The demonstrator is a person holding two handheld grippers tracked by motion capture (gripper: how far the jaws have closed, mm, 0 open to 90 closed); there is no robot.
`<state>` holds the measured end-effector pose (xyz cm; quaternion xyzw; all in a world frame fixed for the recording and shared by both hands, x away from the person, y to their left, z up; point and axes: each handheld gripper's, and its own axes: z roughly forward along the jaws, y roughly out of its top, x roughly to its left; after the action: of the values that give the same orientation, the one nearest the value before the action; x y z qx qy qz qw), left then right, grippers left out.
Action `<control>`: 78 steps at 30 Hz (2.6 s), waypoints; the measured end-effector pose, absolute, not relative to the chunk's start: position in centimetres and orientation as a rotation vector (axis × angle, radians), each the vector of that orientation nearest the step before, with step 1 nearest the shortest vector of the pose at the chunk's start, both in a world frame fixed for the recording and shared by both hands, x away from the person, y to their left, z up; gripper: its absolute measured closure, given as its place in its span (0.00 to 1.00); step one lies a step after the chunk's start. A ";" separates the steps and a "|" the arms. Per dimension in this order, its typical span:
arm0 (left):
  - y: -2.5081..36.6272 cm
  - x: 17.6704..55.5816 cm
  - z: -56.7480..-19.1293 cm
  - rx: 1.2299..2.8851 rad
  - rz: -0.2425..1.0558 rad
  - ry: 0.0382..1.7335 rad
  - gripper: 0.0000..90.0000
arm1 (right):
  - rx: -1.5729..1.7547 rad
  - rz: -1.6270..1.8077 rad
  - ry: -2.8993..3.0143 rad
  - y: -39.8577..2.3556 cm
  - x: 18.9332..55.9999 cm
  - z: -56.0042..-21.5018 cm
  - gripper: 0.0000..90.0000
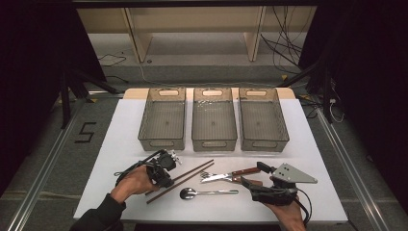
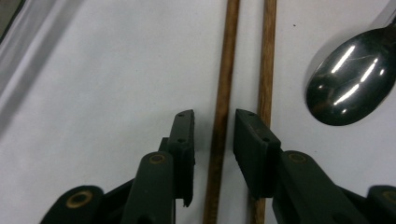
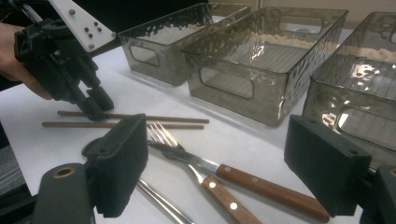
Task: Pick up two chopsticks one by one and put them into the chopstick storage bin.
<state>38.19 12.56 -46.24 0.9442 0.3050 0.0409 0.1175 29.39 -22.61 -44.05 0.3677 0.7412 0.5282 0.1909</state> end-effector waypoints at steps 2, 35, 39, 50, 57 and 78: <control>12.4 38.2 -46.2 2.765 0.115 0.899 0.80 | 1.033 1.483 2.084 -22.6 29.4 -44.0 0.25; 14.5 37.4 -41.0 2.633 0.127 0.773 0.94 | 1.031 1.481 2.088 -22.6 29.4 -44.0 0.26; 15.4 37.7 -39.9 2.562 0.163 0.804 0.94 | 1.024 1.485 2.084 -22.6 29.3 -44.0 0.26; 17.5 39.9 -37.4 2.345 0.273 0.919 0.94 | 1.012 1.495 2.077 -22.6 29.2 -43.9 0.25; 18.4 41.5 -36.3 2.270 0.312 0.969 0.94 | 1.013 1.495 2.077 -22.6 29.2 -43.9 0.25; 19.1 46.5 -35.2 2.138 0.457 1.075 0.94 | 1.011 1.494 2.081 -22.6 29.3 -44.0 0.25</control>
<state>46.50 19.05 -35.18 0.8237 0.4140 0.1759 0.3453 29.26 -22.56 -43.98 0.3601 0.7416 0.5323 0.1925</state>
